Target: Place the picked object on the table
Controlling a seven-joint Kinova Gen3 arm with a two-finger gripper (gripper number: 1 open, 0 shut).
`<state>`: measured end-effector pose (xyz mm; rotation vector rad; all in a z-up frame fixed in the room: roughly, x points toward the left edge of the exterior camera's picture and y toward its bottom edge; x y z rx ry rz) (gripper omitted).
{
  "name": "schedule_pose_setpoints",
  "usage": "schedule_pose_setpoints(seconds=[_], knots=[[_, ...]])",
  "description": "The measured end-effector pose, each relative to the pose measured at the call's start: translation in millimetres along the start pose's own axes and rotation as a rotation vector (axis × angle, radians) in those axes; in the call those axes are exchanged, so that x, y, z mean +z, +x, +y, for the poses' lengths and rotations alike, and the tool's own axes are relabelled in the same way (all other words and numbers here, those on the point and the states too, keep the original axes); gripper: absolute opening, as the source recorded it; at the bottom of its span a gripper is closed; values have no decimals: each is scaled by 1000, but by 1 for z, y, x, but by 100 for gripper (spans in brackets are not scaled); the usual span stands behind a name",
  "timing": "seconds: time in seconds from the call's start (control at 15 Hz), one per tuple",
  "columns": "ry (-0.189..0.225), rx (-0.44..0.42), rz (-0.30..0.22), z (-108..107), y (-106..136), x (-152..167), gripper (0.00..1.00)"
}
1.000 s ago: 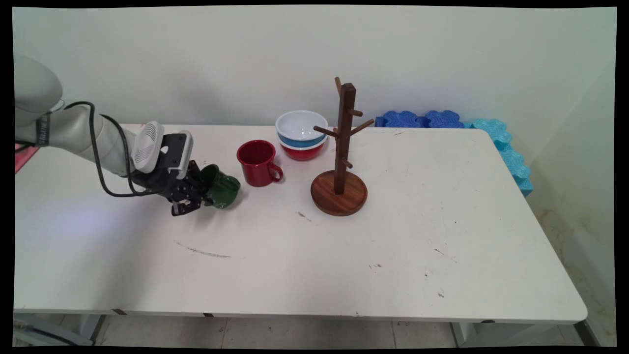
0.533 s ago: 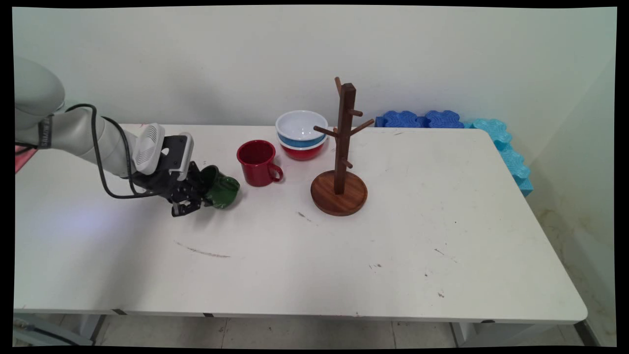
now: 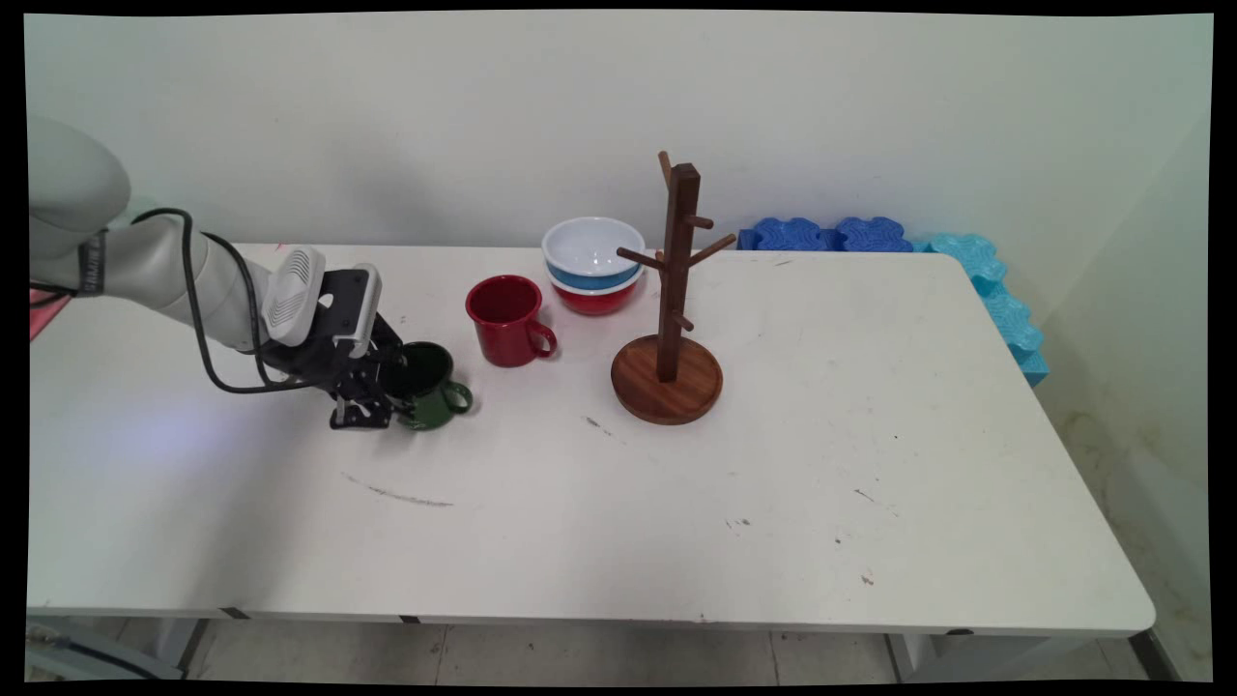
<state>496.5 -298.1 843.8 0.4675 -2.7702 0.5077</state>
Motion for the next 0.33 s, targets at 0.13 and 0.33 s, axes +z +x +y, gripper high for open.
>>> schedule_pose_setpoints(seconds=[0.13, 0.33], knots=[[0, 0, 0, 0, 0, 1, 100], [-1, -2, 1, 1, -1, 2, 100]])
